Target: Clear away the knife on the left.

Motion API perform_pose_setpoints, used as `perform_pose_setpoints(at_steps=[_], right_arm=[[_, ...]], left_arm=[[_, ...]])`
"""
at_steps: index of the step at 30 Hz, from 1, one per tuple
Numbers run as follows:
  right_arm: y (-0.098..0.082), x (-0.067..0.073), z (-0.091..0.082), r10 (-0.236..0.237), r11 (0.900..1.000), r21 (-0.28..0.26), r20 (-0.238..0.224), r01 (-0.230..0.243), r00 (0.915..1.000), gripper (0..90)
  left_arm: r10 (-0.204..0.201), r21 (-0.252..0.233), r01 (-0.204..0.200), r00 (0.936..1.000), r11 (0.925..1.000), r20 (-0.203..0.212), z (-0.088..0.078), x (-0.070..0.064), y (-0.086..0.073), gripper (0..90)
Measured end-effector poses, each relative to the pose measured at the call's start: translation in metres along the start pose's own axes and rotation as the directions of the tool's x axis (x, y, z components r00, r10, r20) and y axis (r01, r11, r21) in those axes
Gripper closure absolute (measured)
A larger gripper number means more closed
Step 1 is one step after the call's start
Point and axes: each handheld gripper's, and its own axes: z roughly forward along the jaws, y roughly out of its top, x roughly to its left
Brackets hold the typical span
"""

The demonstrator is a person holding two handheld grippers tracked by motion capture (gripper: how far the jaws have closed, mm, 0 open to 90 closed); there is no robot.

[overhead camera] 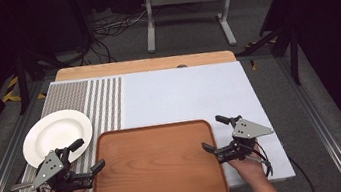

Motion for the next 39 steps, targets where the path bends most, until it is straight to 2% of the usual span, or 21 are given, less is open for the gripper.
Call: perform_pose_setpoints(at_steps=[26, 33, 35, 39], right_arm=[[0.0, 0.0, -0.001, 0.004, 1.0, -0.007, -0.002, -0.004, 1.0, 0.5], [0.001, -0.002, -0.002, 0.005, 1.0, -0.008, -0.001, -0.005, 1.0, 0.5], [0.001, -0.002, -0.002, 0.005, 1.0, -0.007, -0.001, -0.005, 1.0, 0.5], [0.0, -0.001, 0.0, 0.004, 1.0, -0.003, -0.006, -0.004, 1.0, 0.5]], left_arm=[[-0.02, 0.011, 0.02, 0.9997, 0.9997, 0.015, 0.0, 0.001, 0.005, 2.9], [-0.009, 0.056, 0.007, 0.9994, 0.9984, 0.034, 0.003, 0.002, 0.013, 3.7], [-0.008, 0.081, 0.004, 0.9985, 0.9967, 0.055, 0.003, 0.004, 0.018, 4.1], [-0.011, 0.091, 0.005, 0.9977, 0.9959, 0.066, 0.004, 0.005, 0.02, 4.5]])
